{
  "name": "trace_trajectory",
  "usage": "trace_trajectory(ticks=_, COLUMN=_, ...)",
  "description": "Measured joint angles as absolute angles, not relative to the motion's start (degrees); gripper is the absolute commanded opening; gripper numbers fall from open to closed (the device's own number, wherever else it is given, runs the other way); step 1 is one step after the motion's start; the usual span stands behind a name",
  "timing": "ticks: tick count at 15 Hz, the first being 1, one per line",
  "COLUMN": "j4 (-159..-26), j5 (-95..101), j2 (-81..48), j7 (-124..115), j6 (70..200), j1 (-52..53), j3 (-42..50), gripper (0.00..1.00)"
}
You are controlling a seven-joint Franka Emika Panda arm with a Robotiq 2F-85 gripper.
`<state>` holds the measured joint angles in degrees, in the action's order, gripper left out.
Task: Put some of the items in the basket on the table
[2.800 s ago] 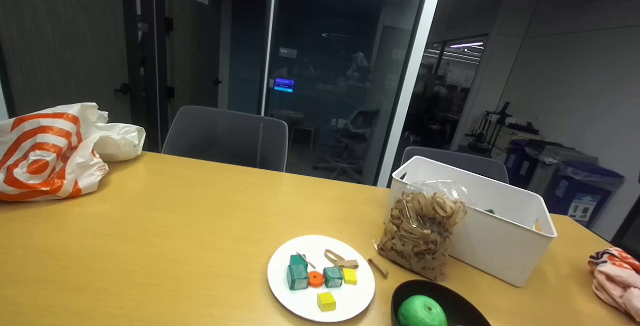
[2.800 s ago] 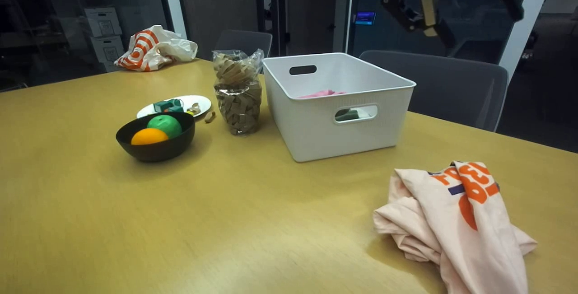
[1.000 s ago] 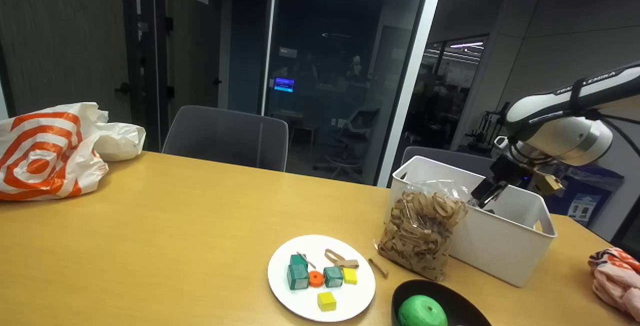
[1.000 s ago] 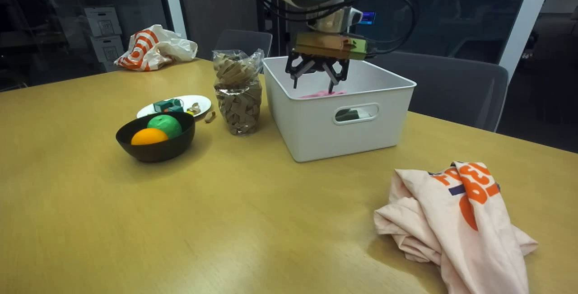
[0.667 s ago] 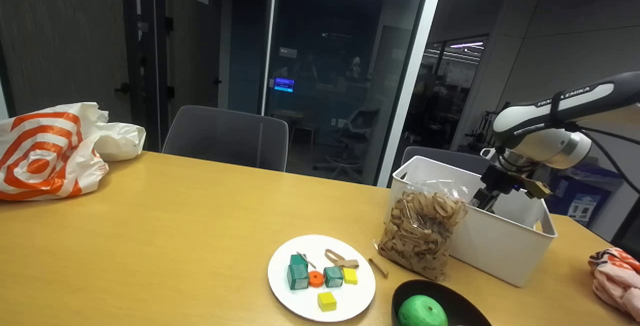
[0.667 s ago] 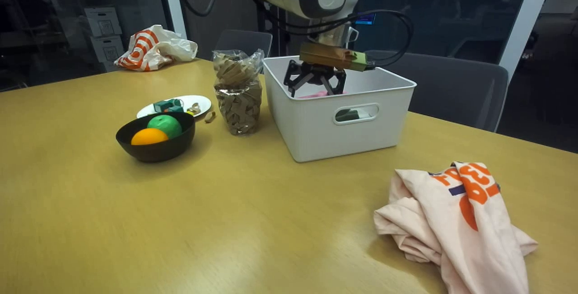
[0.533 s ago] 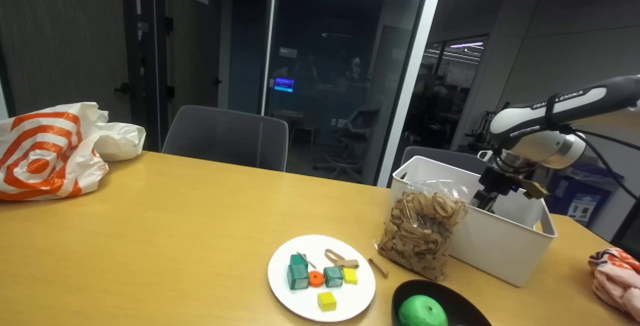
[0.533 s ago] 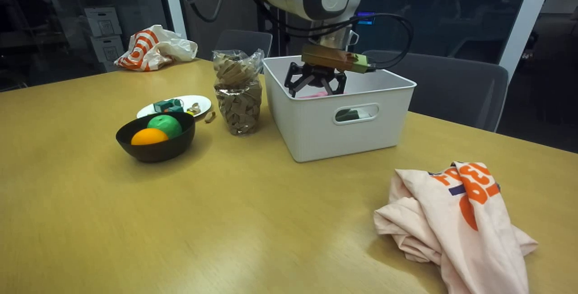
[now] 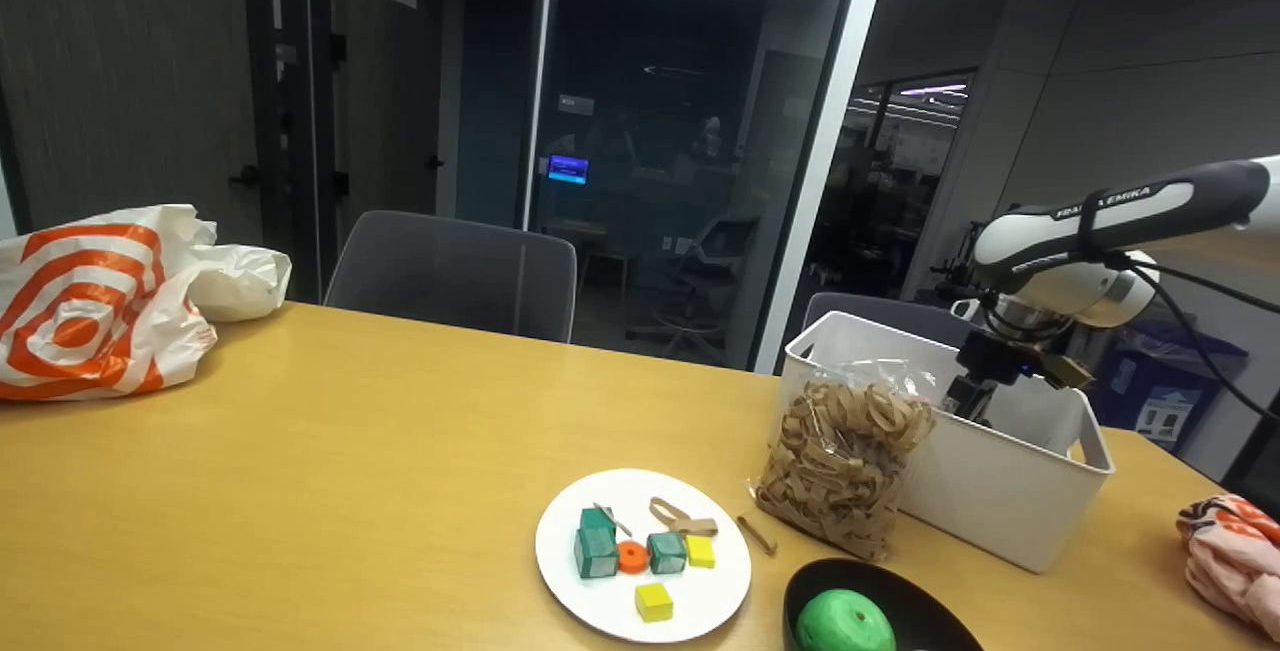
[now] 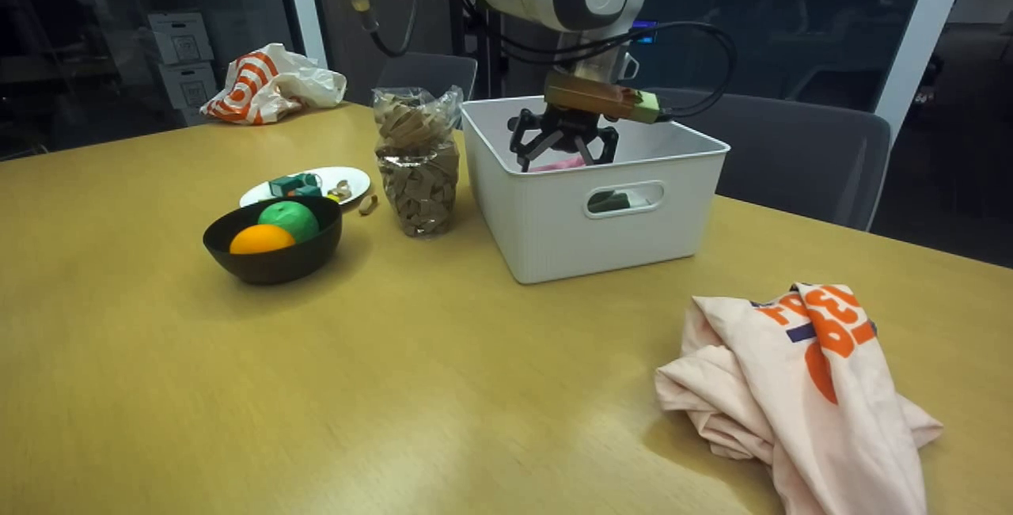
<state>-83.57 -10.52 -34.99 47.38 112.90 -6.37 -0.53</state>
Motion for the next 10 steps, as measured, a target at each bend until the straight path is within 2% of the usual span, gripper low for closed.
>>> trace_trajectory(ticks=10, j4=-76.1, j5=-2.2, j2=-39.8, j7=38.5, j6=103.0, j1=-7.4, j3=0.4, gripper=1.0)
